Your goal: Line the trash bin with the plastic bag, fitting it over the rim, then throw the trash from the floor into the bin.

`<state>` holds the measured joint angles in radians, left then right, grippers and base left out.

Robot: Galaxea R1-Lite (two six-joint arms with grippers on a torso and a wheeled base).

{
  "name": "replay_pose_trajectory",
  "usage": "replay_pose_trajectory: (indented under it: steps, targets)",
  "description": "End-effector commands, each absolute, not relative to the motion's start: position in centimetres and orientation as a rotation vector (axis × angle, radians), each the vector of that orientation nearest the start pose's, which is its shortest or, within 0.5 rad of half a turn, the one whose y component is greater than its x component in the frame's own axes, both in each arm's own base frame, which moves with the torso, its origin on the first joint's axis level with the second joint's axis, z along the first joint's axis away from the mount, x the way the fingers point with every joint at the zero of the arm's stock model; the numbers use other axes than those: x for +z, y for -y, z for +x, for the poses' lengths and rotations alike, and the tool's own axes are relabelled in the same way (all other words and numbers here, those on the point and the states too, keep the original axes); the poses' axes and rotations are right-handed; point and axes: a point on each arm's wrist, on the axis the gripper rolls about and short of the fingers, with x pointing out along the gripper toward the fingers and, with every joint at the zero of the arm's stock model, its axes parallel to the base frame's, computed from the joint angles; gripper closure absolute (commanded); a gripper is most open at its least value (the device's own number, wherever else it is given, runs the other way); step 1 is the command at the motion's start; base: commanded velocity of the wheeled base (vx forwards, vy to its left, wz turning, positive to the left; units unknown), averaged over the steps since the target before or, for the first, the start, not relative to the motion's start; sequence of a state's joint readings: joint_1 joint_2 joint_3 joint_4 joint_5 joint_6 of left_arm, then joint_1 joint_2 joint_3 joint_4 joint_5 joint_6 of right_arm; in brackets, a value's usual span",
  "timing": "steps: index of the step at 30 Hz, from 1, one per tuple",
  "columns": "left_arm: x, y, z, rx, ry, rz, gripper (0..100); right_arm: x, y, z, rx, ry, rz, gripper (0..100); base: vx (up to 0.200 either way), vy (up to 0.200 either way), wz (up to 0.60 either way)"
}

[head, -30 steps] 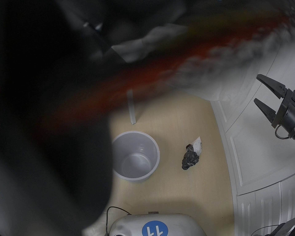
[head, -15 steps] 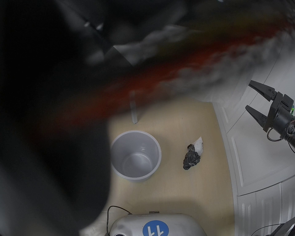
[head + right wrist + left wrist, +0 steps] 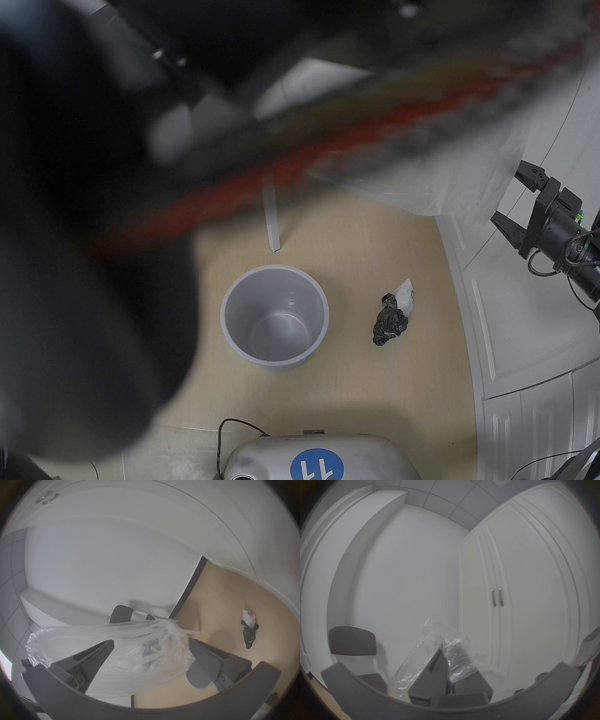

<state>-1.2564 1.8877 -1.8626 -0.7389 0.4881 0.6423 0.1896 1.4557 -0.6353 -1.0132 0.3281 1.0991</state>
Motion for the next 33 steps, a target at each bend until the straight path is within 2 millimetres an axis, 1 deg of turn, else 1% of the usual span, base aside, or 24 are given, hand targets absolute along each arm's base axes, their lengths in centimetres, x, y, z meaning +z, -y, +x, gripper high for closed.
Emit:
replay_pose_trajectory:
  steps: [1,4,6,10,17,19,20,23,26,29,30,31,32,33]
  targets:
    - [41.9,30.8,16.0,-0.421,0.653,0.093,100,23.1,-5.6,24.3,0.561,-0.13,1.06,0,0.0,0.0,0.0]
    - [42.1,30.1,17.1,-0.386,0.656,0.096,100,23.1,-5.5,24.3,0.559,-0.13,1.063,0,0.0,0.0,0.0]
    - [42.3,29.8,17.4,-0.373,0.659,0.092,100,23.1,-5.5,24.3,0.559,-0.133,1.072,0,0.0,0.0,0.0]
    - [42.7,29.2,17.5,-0.359,0.667,0.082,100,23.1,-5.5,24.3,0.559,-0.136,1.082,0,0.0,0.0,0.0]
    - [42.4,29.2,17.6,-0.366,0.653,0.079,100,23.0,-5.5,24.4,0.556,-0.143,1.086,0,0.0,0.0,0.0]
    - [42.1,28.9,18.3,-0.351,0.641,0.088,100,23.0,-5.5,24.4,0.556,-0.142,1.084,0,0.0,0.0,0.0]
    - [42.1,28.2,18.8,-0.332,0.635,0.095,100,23.0,-5.5,24.4,0.557,-0.141,1.084,0,0.0,0.0,0.0]
    - [42.3,26.2,19.4,-0.297,0.614,0.127,100,23.2,-5.5,24.4,0.563,-0.137,1.075,0,0.0,0.0,0.0]
    - [42.8,24.0,19.2,-0.289,0.583,0.142,100,23.1,-5.6,25.0,0.566,-0.131,1.034,0,0.0,0.0,0.0]
    - [43.3,21.9,18.1,-0.34,0.549,0.169,100,22.8,-5.9,26.7,0.563,-0.126,0.962,0,0.0,0.0,0.0]
    - [43.6,21.4,17.7,-0.362,0.546,0.172,100,22.6,-6.1,27.5,0.566,-0.133,0.944,0,0.0,0.0,0.0]
    - [43.6,21.4,17.7,-0.362,0.546,0.172,100,22.6,-6.1,27.5,0.566,-0.133,0.944,0,0.0,0.0,0.0]
    - [43.9,20.8,17.2,-0.394,0.536,0.181,100,22.1,-6.3,28.7,0.582,-0.151,0.916,0,0.0,0.0,0.0]
    - [43.9,20.5,17.0,-0.406,0.529,0.188,100,21.7,-6.4,29.2,0.598,-0.173,0.904,0,0.0,0.0,0.0]
